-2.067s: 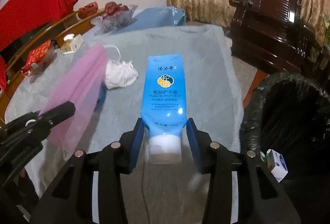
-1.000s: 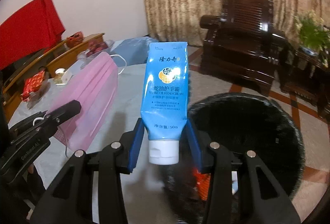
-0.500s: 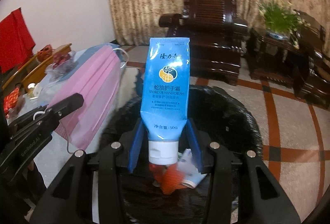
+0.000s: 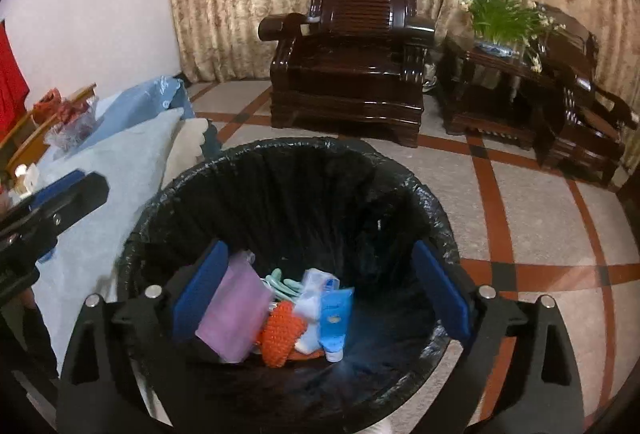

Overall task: Collect trash
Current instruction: 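Move both open grippers back to the blue bag and white tissue, then grasp the blue plastic bag with the left gripper while the right gripper grasps the white tissue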

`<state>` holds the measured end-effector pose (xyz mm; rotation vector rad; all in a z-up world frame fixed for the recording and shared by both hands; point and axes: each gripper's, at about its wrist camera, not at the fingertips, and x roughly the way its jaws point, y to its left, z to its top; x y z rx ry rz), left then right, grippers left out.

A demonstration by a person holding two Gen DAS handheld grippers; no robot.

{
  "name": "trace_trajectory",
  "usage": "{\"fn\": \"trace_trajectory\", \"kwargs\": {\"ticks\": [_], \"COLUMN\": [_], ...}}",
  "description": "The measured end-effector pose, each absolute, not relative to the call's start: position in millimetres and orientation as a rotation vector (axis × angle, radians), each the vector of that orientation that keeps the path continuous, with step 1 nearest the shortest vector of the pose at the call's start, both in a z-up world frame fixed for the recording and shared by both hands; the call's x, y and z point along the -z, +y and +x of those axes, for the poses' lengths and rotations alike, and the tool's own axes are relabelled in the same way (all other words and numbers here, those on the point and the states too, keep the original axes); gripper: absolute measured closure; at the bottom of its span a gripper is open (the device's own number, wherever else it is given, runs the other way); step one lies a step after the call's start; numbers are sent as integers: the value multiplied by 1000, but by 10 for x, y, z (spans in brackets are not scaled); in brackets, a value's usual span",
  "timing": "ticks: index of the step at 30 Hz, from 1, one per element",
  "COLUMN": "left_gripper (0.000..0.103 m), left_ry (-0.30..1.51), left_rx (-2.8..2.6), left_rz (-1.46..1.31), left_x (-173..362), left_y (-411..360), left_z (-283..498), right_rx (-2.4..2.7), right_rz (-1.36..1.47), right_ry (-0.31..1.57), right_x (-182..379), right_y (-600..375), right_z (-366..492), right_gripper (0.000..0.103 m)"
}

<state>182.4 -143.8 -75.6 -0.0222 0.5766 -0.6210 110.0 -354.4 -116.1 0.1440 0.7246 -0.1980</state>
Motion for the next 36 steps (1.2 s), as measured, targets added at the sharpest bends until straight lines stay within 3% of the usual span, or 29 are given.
{"fn": "trace_trajectory", "kwargs": {"ticks": [6,26,36], "left_gripper": [11,11,11], "left_ry": [574,577,676], "left_rx": [529,77,-5], "left_rz": [-23,-41,-73], "left_x": [781,1008,1442], "left_y": [-1053,1047,1400], "left_z": [1808,1717,2048], "right_rx": [183,-176,-220], "right_rz": [172,89,58], "right_ry": [722,659,694], "right_x": [1166,1034,1354], "right_y": [-3382,-1538,-971], "right_z": [1060,1668,2009], "right_gripper": [6,6,6]}}
